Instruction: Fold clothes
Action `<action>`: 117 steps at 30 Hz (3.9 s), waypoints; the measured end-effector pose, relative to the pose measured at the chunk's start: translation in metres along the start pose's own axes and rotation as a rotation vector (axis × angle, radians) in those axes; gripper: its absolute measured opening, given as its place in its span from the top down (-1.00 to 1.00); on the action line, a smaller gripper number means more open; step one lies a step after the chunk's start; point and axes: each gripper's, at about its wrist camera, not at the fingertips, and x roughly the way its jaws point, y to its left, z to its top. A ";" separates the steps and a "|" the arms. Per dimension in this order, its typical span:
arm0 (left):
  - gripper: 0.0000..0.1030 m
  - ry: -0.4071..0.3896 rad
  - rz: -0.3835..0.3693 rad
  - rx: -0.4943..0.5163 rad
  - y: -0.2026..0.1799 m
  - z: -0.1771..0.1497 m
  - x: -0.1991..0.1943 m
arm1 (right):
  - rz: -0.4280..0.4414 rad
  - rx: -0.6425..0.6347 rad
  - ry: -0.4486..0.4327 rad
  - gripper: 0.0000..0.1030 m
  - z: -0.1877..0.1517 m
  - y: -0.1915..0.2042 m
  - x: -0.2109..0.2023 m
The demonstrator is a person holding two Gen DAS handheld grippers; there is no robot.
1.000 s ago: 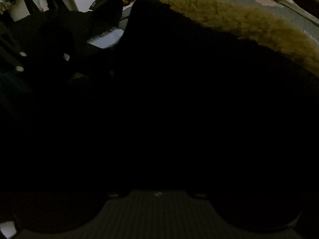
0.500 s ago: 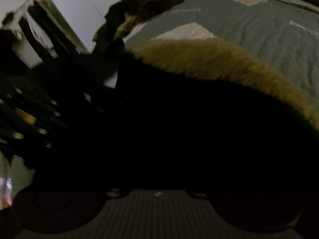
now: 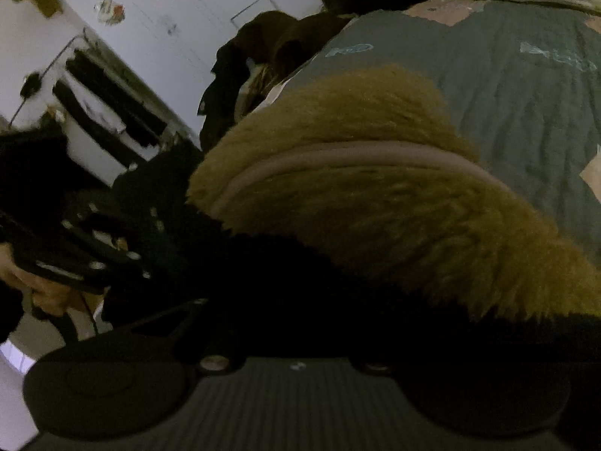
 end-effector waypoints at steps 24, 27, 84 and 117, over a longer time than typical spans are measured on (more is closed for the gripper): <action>0.75 0.101 -0.007 -0.053 0.039 0.011 0.060 | -0.074 -0.228 0.015 -0.22 -0.031 0.025 0.004; 0.75 0.111 -0.015 -0.053 0.041 0.010 0.062 | -0.154 -0.422 -0.008 -0.48 -0.040 0.043 0.027; 0.69 0.269 0.039 -0.057 0.073 -0.027 0.075 | -0.152 -0.574 0.111 -0.03 -0.040 0.059 0.105; 0.70 0.156 -0.030 -0.032 0.050 -0.013 0.035 | 0.006 -0.127 -0.012 0.78 -0.024 0.033 0.033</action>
